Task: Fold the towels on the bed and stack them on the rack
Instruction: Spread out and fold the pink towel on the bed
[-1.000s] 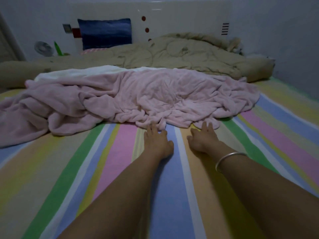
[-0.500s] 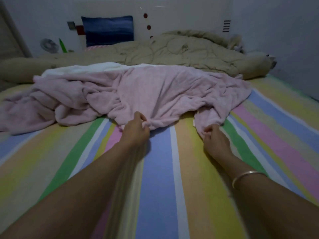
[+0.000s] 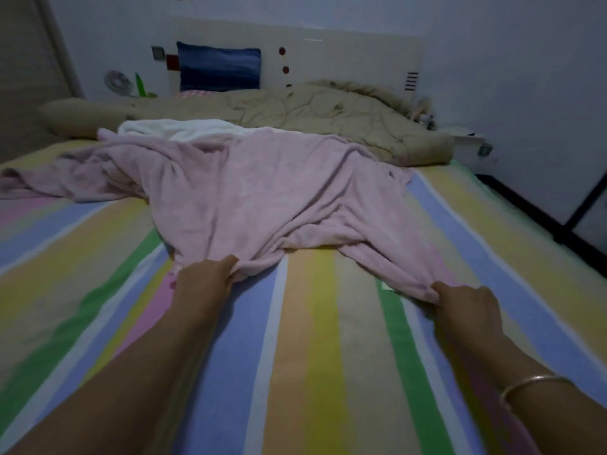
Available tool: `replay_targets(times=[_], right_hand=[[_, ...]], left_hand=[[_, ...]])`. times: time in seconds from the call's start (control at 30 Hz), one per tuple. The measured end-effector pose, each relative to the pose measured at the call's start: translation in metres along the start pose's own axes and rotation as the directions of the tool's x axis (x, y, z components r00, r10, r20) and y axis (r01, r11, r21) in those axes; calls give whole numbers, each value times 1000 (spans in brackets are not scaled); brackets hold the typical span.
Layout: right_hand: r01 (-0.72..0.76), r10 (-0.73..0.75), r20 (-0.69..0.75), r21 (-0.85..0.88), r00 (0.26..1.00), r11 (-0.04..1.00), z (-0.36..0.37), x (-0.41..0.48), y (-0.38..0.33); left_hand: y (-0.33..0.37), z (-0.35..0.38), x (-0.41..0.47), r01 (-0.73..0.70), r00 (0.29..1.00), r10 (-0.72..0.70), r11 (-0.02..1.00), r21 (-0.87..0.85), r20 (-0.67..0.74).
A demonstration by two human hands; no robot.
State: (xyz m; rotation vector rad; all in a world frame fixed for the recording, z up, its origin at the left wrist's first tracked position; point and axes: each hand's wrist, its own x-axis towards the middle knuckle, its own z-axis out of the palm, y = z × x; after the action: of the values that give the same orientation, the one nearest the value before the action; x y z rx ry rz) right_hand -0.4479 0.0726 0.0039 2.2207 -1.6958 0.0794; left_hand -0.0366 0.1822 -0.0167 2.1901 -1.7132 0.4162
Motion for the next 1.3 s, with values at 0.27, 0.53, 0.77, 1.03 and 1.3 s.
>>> replay_targets(times=[0.27,0.53,0.77,1.03,1.3], right_hand=[[-186,209,24,-368,978,911,-1,-149,164],[-281,290,112,-94,950,955,9,-183,145],[-54,54,7,243,998,969,13,-181,95],[124,-249,120,620,961,775,13,-137,149],[-77,-641,591,762,491,643,-4,-144,166]], left_hand=[[-50,-68,-127,219,969,-238,953,210,69],[43,-42,-159,80,994,-88,990,115,62],[171,-42,-135,-533,822,560,821,-205,104],[239,-50,-75,-302,692,447,893,-334,567],[273,-62,-110,-38,84,268,963,-266,960]])
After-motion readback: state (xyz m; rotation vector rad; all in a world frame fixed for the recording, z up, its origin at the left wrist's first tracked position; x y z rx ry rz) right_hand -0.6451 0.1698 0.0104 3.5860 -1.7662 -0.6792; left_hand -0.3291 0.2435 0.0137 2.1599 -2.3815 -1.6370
